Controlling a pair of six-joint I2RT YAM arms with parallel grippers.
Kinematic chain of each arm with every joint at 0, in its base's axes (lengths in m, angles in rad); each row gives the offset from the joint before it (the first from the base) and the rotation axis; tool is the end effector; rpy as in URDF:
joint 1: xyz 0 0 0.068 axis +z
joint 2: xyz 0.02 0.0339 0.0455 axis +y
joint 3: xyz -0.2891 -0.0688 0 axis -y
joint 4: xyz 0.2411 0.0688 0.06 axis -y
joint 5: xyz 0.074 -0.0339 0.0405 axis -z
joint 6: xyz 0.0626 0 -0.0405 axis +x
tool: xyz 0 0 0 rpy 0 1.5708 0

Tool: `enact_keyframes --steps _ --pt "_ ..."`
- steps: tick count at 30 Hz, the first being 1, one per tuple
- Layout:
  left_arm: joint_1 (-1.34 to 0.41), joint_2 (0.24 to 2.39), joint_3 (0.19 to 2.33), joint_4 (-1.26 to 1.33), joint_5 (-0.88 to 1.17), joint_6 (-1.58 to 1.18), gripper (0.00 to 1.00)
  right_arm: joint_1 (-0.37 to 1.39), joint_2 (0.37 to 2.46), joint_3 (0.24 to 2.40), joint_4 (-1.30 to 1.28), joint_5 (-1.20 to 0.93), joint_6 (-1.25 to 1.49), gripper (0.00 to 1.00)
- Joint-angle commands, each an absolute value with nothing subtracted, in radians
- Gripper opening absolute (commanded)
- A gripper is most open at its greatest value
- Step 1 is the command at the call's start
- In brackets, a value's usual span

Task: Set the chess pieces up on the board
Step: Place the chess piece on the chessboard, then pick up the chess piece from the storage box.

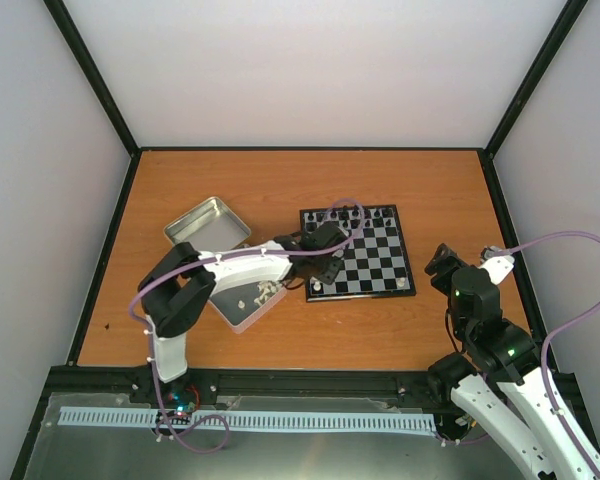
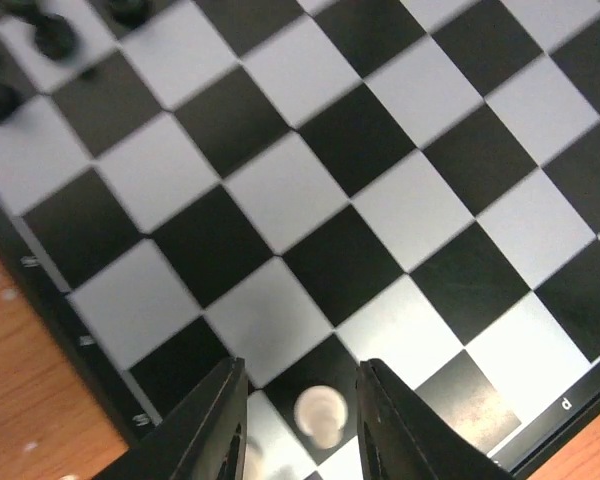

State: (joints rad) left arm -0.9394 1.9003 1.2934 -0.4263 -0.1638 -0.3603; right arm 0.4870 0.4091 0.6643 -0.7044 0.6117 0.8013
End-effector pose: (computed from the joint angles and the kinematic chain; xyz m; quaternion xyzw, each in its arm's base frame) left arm 0.2534 -0.3292 0.1822 0.2535 0.9271 -0.0974 0.2585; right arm 0.0926 0.0083 0.2930 0.2846 0.7725 0.1007 0.5587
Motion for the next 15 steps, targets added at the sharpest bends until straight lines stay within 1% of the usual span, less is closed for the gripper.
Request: enact_keyframes --steps 1,7,13,15 --pt "-0.875 1.778 1.228 -0.336 -0.174 -0.414 0.32 0.485 0.411 0.653 -0.690 0.613 0.799 0.86" --pt "-0.794 1.550 1.035 -0.252 -0.252 -0.489 0.37 0.485 0.430 0.651 -0.683 0.602 0.800 0.86" --pt "-0.656 1.386 0.831 -0.250 -0.271 -0.656 0.37 0.485 0.437 0.641 -0.667 0.593 0.800 0.87" --pt "-0.629 1.357 0.783 -0.251 -0.252 -0.668 0.38 0.485 0.443 0.642 -0.664 0.591 0.798 0.87"
